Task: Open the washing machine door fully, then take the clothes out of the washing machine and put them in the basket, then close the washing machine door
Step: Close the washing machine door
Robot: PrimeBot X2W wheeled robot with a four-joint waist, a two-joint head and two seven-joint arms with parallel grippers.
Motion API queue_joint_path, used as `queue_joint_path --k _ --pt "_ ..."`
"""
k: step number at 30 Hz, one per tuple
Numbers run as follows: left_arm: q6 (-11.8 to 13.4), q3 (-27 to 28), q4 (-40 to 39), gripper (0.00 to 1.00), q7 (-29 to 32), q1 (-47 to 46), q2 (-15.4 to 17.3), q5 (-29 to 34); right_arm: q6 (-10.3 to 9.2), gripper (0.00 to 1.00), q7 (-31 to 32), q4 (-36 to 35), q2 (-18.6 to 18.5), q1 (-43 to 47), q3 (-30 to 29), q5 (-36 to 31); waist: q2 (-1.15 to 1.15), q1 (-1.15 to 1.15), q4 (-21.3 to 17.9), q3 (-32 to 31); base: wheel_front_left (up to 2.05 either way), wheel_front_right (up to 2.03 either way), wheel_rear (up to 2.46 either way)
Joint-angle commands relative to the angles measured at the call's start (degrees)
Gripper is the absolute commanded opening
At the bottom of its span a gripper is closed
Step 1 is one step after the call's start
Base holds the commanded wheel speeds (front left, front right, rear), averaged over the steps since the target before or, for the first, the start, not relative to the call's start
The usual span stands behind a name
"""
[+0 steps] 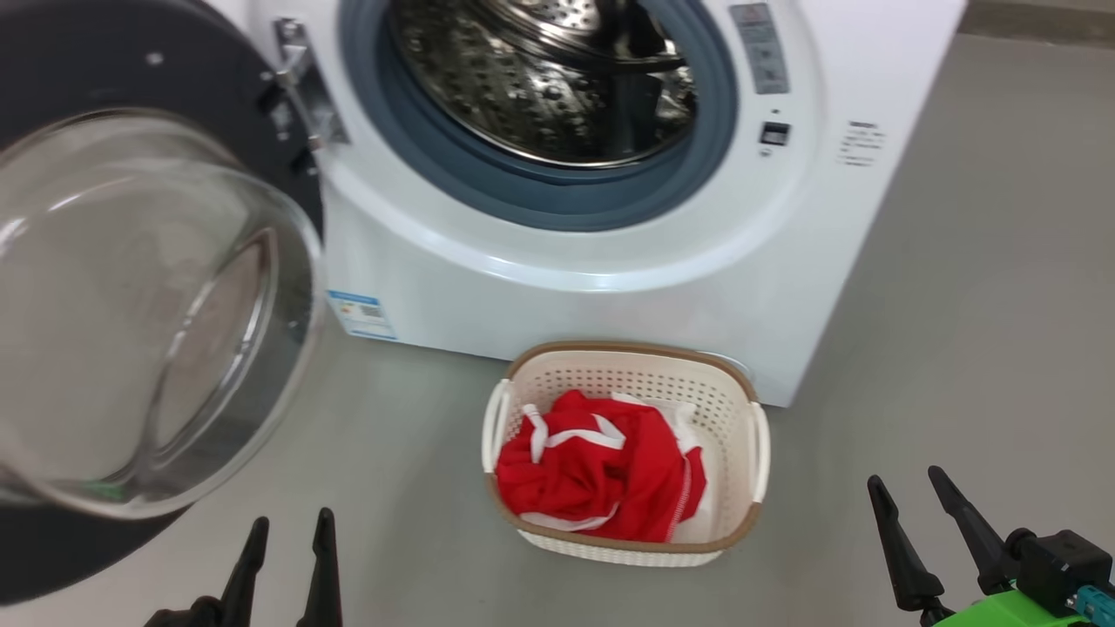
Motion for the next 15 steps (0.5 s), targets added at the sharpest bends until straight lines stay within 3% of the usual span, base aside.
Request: queue_joint_path --k 1,15 --pt "0.4 1.5 -1.5 1.00 -0.3 -0.2 0.8 -0.6 0.36 1.00 -0.4 -1.1 -1.3 -0.1 1.5 -0.2 0.00 0.00 3.3 -1.0 0.00 0.00 0.00" --pt "2.8 -0.5 -2.5 1.00 -0.3 1.8 0.8 -1.9 0.36 1.00 -0.4 -0.5 -1.7 0.3 4.3 -0.1 0.00 0.00 12.1 -2.1 0.00 0.00 0.00"
